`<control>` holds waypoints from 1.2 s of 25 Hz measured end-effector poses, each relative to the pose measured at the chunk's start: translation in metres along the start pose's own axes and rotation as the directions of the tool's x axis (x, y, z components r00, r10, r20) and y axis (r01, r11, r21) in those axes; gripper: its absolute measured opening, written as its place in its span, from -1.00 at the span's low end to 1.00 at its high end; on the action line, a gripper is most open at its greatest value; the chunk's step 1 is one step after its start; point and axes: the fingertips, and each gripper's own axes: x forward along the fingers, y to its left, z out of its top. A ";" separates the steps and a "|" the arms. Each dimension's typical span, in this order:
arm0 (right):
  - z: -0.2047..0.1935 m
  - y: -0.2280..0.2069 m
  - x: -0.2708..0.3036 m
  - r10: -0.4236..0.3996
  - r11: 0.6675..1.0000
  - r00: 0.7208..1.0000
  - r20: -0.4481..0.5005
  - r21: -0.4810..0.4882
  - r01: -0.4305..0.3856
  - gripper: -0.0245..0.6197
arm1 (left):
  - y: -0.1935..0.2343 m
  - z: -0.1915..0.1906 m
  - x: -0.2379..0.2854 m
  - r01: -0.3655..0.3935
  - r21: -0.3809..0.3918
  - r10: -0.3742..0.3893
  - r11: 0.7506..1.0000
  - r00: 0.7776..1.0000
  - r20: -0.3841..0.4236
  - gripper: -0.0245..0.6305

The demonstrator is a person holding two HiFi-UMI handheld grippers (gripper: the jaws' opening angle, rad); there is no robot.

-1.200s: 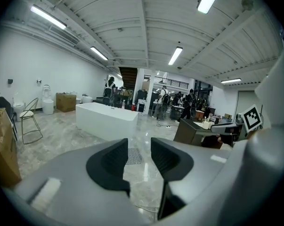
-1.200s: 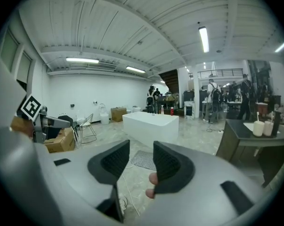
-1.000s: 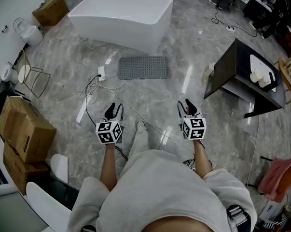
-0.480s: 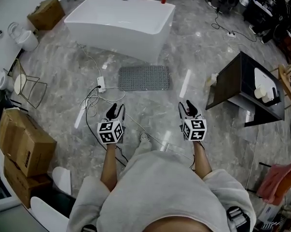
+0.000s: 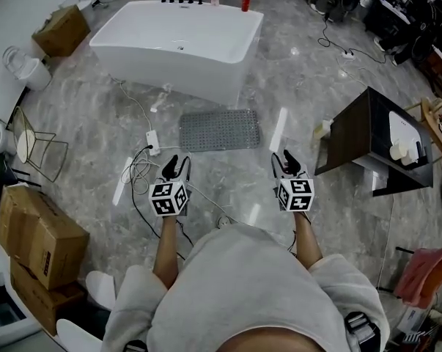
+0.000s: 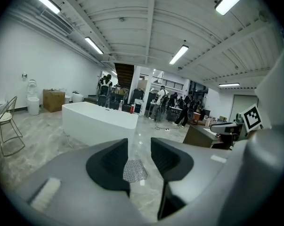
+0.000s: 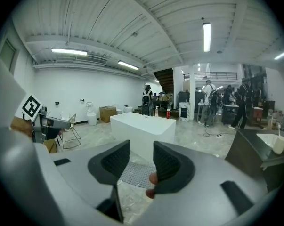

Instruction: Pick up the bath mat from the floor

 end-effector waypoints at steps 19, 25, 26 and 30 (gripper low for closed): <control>0.001 -0.011 0.074 -0.001 1.000 0.998 -0.058 0.011 0.002 -0.43 | 0.034 0.010 0.069 0.024 0.004 -0.023 1.000 0.998 -0.060 -0.43; -0.002 -0.021 0.107 0.018 1.000 0.997 -0.076 0.017 -0.016 -0.43 | 0.044 0.020 0.100 0.006 0.002 -0.006 1.000 0.998 -0.057 -0.43; -0.003 -0.024 0.114 0.020 1.000 0.997 -0.079 0.021 -0.019 -0.43 | 0.046 0.023 0.107 0.003 0.003 -0.003 1.000 0.998 -0.056 -0.43; 0.001 -0.032 0.147 0.036 0.999 0.995 -0.089 0.030 -0.033 -0.43 | 0.059 0.031 0.133 -0.012 -0.006 0.012 1.000 0.998 -0.065 -0.43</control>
